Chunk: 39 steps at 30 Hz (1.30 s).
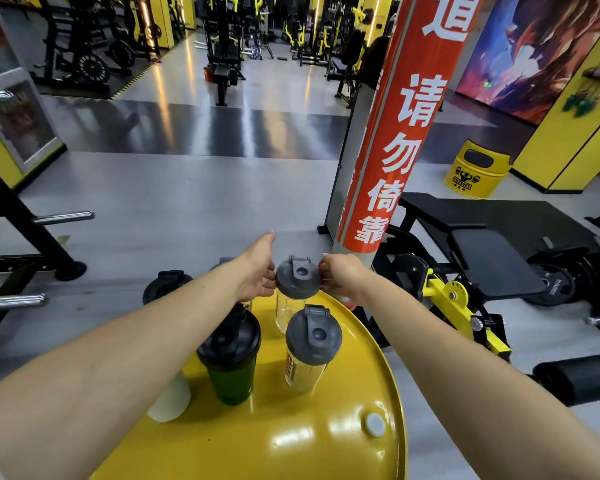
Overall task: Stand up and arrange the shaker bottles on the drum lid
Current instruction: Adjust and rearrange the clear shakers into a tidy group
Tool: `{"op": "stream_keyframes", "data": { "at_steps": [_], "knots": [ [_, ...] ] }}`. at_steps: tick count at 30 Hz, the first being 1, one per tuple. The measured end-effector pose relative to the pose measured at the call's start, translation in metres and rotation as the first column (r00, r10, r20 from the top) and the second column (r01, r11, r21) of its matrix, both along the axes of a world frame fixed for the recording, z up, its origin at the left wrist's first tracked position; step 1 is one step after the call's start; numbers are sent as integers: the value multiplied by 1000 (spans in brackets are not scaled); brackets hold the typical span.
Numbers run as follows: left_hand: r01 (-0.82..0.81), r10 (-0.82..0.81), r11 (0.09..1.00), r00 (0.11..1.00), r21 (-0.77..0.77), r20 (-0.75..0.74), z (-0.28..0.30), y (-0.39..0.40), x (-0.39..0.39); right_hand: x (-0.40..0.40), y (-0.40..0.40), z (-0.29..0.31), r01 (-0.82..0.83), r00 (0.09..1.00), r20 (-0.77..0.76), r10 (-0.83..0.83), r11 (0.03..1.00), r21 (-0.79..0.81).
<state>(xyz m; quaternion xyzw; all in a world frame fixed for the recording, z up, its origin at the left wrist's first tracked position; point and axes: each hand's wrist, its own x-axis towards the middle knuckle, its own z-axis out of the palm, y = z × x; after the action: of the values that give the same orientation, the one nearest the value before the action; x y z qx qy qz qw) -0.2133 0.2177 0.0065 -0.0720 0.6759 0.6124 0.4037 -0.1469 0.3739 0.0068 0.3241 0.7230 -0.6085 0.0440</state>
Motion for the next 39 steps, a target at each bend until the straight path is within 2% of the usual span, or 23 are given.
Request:
{"op": "stream_keyframes", "data": {
  "at_steps": [10,26,34,39],
  "knots": [
    [-21,21,999,1000,31,2,-4,-7,0,-5,1,-5,-39,999,-6,39,999,-17],
    [-10,11,1000,1000,9,-26,-2,-4,4,-2,2,-2,-61,998,23,60,997,42],
    [-88,87,996,995,-25,-41,11,-8,15,6,13,-1,-97,995,26,95,992,82],
    [-7,7,1000,999,-18,-38,26,-9,29,26,15,4,-124,992,3,124,990,70]
  ]
}}
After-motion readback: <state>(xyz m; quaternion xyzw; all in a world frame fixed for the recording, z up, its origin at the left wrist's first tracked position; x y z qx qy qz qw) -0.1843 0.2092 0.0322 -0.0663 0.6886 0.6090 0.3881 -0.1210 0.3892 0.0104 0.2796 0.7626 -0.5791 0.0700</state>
